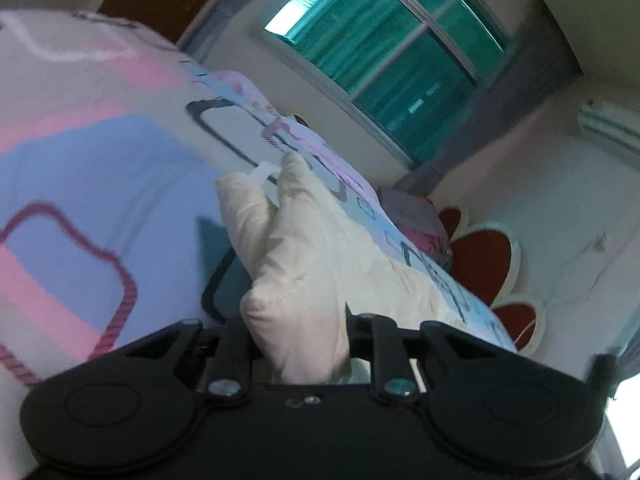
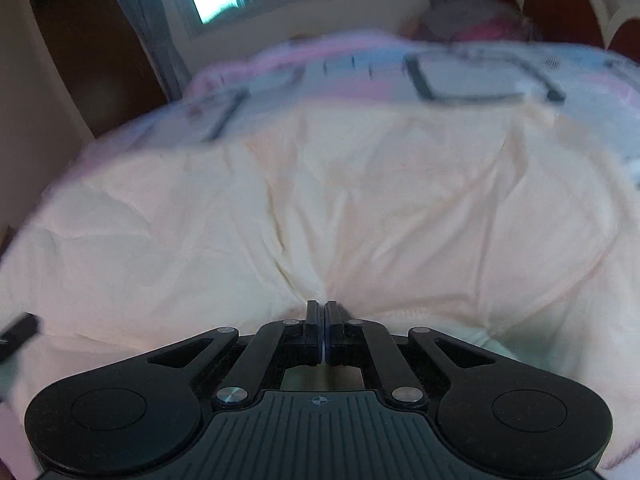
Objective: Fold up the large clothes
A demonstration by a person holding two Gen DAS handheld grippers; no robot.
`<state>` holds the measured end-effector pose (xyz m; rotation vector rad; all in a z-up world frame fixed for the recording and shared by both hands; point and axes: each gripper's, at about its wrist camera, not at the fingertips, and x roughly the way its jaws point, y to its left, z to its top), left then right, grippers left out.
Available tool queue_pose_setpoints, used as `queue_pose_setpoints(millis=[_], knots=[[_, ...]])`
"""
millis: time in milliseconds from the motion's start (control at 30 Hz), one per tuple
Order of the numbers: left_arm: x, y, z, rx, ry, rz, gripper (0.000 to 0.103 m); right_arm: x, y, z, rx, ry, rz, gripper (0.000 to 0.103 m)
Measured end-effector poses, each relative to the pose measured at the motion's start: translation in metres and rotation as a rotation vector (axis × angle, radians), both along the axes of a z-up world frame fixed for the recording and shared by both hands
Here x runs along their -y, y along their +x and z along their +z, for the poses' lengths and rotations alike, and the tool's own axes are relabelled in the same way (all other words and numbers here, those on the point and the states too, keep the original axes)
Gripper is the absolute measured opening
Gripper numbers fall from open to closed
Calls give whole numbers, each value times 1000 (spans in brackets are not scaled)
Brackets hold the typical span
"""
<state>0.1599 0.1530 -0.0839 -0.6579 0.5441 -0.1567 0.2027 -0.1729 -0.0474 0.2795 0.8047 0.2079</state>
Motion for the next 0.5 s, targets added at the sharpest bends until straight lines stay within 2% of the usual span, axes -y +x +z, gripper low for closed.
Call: queue_pose_setpoints(millis=[67, 167, 300, 367, 500], knots=[[2, 3, 4, -3, 18, -13, 20, 3, -19, 11, -4, -22, 18, 2], [9, 1, 13, 25, 62, -39, 20, 10, -41, 10, -56, 18, 24, 2], [21, -2, 26, 63, 119, -77, 20, 4, -37, -21, -158, 25, 53, 2], [29, -2, 34, 82, 141, -105, 20, 6, -32, -36, -178, 42, 47, 2], [52, -7, 56, 115, 226, -129, 20, 17, -31, -32, -184, 88, 39, 2]])
